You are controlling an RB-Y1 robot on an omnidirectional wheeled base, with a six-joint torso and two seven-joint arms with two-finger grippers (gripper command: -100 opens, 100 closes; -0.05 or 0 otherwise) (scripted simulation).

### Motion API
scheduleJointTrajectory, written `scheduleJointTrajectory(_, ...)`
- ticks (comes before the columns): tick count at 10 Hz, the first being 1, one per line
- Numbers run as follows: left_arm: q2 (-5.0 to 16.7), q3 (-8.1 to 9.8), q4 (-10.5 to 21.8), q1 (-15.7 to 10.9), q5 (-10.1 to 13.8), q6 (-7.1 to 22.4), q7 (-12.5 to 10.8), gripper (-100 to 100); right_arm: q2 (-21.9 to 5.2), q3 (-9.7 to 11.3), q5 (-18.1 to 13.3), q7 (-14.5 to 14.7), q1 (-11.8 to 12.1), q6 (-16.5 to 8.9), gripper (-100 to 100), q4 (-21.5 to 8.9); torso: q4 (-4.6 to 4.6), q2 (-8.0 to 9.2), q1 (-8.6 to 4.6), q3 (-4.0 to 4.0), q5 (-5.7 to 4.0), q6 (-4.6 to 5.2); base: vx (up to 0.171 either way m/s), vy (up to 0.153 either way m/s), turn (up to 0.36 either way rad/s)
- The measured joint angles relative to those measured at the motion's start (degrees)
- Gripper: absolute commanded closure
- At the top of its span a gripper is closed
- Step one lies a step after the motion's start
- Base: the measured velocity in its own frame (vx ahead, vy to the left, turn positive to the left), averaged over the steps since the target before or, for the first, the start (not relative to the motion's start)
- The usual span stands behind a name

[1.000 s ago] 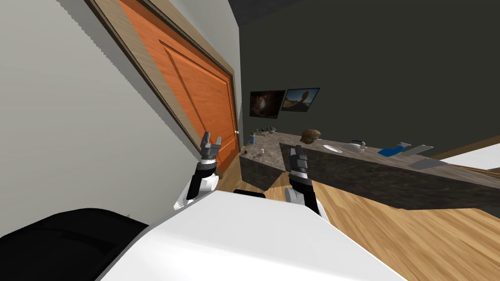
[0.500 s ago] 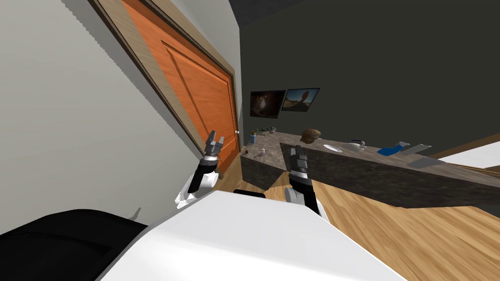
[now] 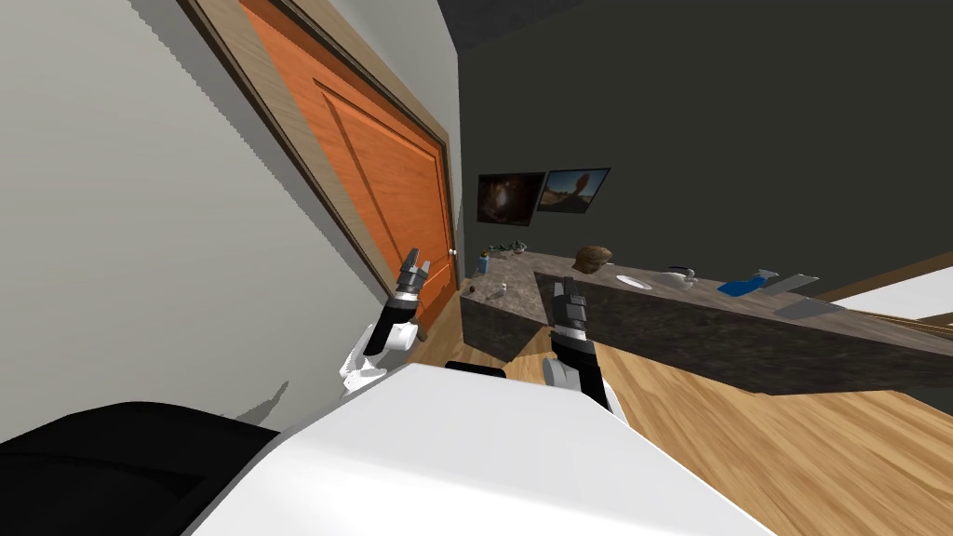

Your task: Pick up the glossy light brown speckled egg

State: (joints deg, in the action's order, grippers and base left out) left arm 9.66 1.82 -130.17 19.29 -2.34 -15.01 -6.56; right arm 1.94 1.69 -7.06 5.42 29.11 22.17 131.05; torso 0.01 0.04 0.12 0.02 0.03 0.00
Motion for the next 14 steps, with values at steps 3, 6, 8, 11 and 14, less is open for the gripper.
scheduleJointTrajectory(3,0.7,0.49,0.4,-1.8,-0.6,4.3,0.1,-100,0.0,0.0,0.0,0.0,0.0,0.0,0,0.0,0.00,0.00,0.02,0.00,0.01,-0.01,-0.017,0.037,-0.006)
scheduleJointTrajectory(6,1.2,0.76,1.1,-3.9,-1.5,8.8,0.4,-100,0.0,0.0,0.0,0.0,0.0,0.0,0,0.0,0.00,-0.02,-0.01,-0.01,0.00,0.00,-0.011,0.027,-0.008)
scheduleJointTrajectory(8,1.5,1.10,1.8,-5.7,-1.9,12.0,0.6,-100,0.0,0.0,0.0,0.0,0.0,0.0,0,0.0,0.00,-0.01,-0.01,-0.01,0.00,0.00,-0.011,0.030,-0.009)
scheduleJointTrajectory(11,1.7,1.35,2.2,-7.7,-2.5,17.0,0.8,-100,0.0,0.0,0.0,0.0,0.0,0.0,0,0.0,-0.01,-0.03,-0.02,-0.01,0.00,-0.01,-0.009,0.030,-0.010)
scheduleJointTrajectory(14,1.9,1.61,3.2,-9.7,-3.2,21.8,1.1,-100,0.0,0.0,0.0,0.0,0.0,0.0,0,0.0,-0.01,-0.04,-0.05,-0.02,-0.01,0.00,-0.004,0.020,-0.012)
